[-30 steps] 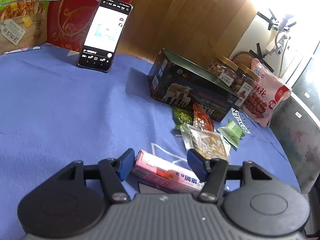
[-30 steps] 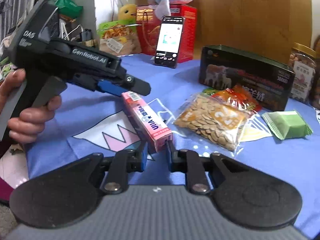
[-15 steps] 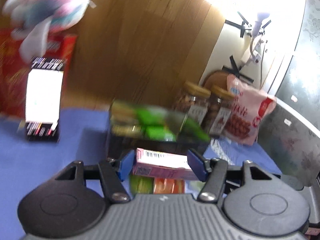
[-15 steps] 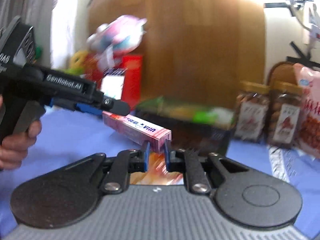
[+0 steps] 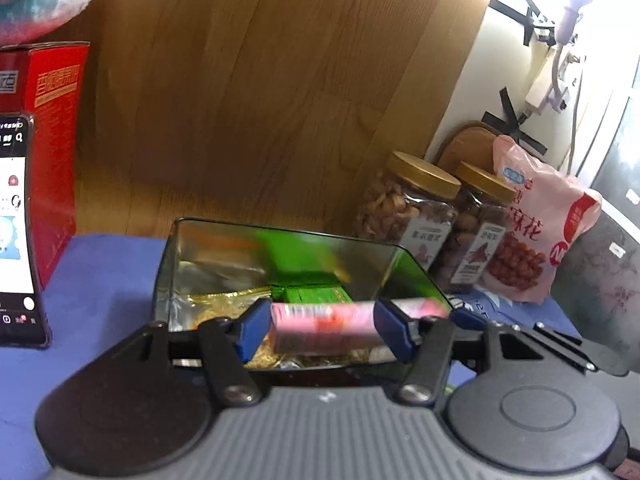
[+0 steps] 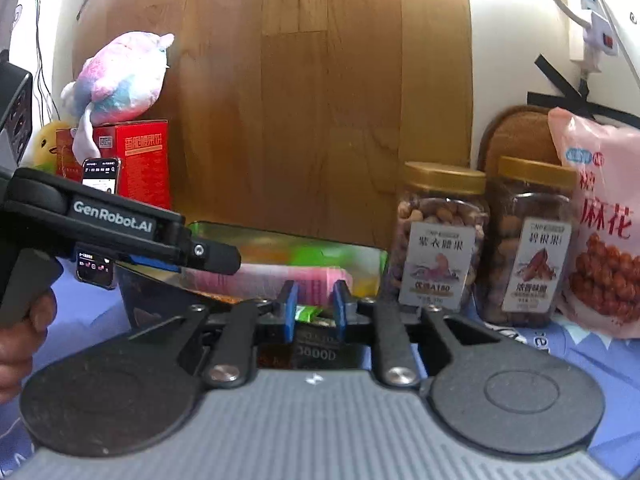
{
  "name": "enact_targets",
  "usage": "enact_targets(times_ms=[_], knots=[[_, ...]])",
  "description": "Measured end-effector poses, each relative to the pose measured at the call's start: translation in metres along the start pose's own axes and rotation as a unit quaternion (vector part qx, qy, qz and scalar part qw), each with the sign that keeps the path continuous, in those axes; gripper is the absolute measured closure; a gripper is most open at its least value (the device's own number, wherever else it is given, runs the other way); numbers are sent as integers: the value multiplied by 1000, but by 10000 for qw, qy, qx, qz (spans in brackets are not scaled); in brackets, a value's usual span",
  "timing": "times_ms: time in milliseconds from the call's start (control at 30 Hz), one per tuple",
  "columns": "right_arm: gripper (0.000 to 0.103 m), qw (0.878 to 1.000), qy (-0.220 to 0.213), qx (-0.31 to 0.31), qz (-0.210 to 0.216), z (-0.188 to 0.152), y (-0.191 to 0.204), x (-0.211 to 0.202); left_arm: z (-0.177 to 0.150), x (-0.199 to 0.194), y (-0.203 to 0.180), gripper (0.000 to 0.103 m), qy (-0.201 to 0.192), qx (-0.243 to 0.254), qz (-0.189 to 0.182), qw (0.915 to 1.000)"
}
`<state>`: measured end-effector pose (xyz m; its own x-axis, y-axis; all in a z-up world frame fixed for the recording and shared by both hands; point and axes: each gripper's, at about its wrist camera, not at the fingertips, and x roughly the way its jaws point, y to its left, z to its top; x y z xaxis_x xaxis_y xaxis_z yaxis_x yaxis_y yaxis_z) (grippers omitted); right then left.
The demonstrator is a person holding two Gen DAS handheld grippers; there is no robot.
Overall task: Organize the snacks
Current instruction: 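Carry the pink candy box into the tin and open the left gripper, then grasp the orange-labelled sunflower-seed bag with the left gripper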
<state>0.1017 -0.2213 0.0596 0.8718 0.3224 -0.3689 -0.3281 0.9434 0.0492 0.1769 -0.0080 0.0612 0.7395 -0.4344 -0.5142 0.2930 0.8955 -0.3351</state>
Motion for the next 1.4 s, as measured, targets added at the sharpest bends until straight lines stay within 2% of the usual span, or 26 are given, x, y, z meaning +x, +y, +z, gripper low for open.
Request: enact_targets(times_ms=[33,133,267,333,433,500,567,633,800,933,1000,1100,1133,1167,1267,1400], knots=[[72,10000,-45,18,-25,0,0,-4,0,-3,0,45,-16,-15,-34,10000],[71,9996,-189,207,-52,-1,-6,-21,1,-19,-3,44,-182,35,65,9998],[71,9962,-117,843,192,-14,-22,-48,-13,-52,3,44,-320,-62,-33,9995],[69,9907,204,1232,550,-25,-29,-52,-29,-61,7,44,-222,-111,-64,9997],[70,9740,832,1839,1030,-44,-33,-42,-54,-61,13,44,110,-177,-28,9998],[70,9671,1132,1961,1163,-50,-25,-32,-70,-54,20,44,403,-346,69,9986],[70,9591,1430,2046,1336,-56,-17,-21,-83,-48,27,47,734,-614,-49,9954],[70,9491,1581,2225,1574,-62,-9,-19,-94,-54,23,47,710,-527,-67,9961],[69,9506,1605,1934,1822,-63,13,-40,-112,-75,14,47,787,-355,-228,9960],[69,9446,1573,2114,1958,-69,7,-56,-120,-95,23,47,761,-641,-362,9944],[63,9412,1584,2176,2040,-74,4,-64,-124,-105,28,47,759,-796,-510,9926],[52,9427,1448,2073,2178,-84,-1,-84,-132,-118,33,45,779,-866,-558,9916],[46,9434,1424,1991,2235,-86,0,-91,-132,-118,33,45,808,-889,-580,9911],[40,9459,1388,1854,2271,-88,2,-97,-135,-121,33,45,841,-928,-628,9901],[33,9592,1315,1221,2184,-90,17,-114,-144,-123,28,45,956,-986,-822,9871],[20,9736,1288,7,1884,-95,48,-128,-150,-124,16,42,863,-747,-682,9911]])
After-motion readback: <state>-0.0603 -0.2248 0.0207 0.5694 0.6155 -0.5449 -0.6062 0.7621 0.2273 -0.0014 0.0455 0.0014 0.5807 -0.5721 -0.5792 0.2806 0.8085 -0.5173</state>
